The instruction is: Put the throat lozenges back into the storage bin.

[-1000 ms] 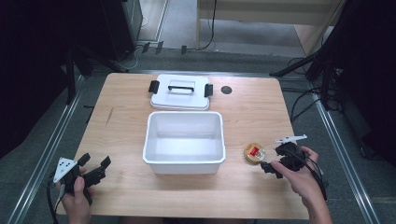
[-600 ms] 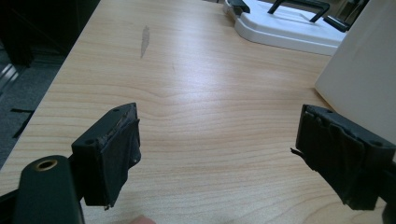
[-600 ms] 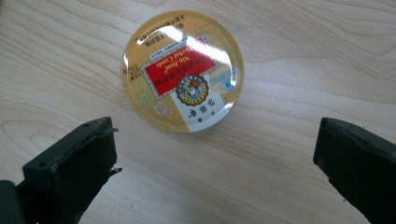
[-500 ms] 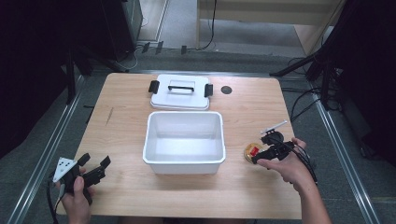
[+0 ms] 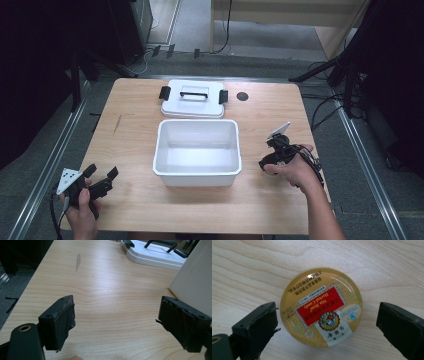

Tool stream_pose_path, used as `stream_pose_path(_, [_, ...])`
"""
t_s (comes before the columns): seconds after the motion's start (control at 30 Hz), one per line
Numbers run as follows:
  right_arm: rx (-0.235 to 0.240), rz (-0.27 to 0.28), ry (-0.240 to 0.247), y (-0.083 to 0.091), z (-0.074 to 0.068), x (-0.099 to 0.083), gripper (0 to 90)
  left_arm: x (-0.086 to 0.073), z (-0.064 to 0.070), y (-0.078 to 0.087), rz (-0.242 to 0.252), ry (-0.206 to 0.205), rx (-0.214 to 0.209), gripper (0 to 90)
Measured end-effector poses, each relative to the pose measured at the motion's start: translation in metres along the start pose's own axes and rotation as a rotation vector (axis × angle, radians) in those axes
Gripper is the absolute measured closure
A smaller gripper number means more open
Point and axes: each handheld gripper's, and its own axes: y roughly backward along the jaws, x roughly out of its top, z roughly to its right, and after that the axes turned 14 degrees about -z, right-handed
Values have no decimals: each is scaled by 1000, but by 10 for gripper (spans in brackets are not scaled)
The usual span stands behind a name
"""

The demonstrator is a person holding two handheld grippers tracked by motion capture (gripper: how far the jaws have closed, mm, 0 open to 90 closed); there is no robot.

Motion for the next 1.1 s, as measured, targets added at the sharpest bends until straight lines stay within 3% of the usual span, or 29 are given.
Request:
stream_pose_path(0.17, [-5,-39,-18,-8,-2,7,68,0,0,0,-1,0,-5,145])
stream_pose_path(0.23, [-4,-42,-34,-10,-4,8,128,0,-1,0,-1,2,-5,145])
stream_pose_path(0.3, [0,-37,-22,-9,-4,8,198,0,-1,0,-2,2,-6,145])
stream_pose_path(0.43, [13,-28,-2,-5,-5,7,201,0,-1,0,-4,1,-6,145])
stream_pose_path(0.77, [28,15,17,15,-8,2,202,0,0,0,-1,-1,-4,145])
stream_pose_path(1.1, [27,61,76,49,-20,-2,202,0,0,0,-1,-2,-5,146])
